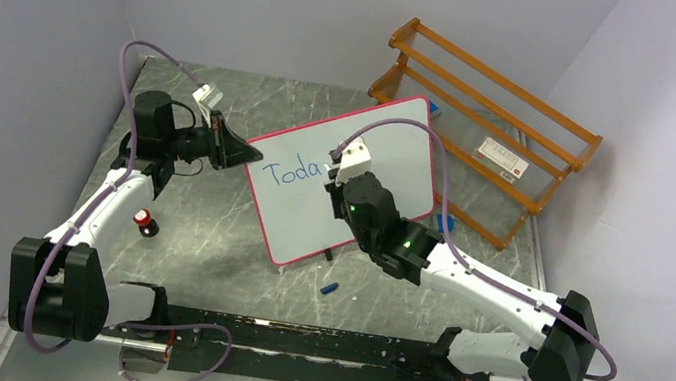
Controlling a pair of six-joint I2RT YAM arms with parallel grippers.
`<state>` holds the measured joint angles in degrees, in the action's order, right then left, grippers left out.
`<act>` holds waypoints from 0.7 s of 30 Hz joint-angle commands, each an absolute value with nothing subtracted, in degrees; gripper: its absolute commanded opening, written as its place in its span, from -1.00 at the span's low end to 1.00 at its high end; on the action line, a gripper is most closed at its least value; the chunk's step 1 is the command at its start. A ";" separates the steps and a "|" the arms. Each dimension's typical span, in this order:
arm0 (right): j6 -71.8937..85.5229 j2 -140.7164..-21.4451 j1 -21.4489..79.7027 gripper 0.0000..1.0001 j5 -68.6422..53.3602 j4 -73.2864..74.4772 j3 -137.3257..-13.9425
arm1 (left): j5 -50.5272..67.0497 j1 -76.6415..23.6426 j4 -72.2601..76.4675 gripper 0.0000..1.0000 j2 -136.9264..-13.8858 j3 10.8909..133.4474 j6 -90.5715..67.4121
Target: Write a sentence on the whiteboard
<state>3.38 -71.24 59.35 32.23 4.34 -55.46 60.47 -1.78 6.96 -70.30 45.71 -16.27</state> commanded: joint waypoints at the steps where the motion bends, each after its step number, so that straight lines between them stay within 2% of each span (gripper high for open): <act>1: 2.64 -71.98 59.06 -1.00 31.07 2.59 -57.09 | 58.10 -3.87 1.43 -0.90 -72.24 44.36 -8.60; 21: 2.73 -73.31 58.28 -1.00 30.69 3.07 -57.71 | 58.22 -3.87 1.45 -0.90 -72.51 44.37 -8.68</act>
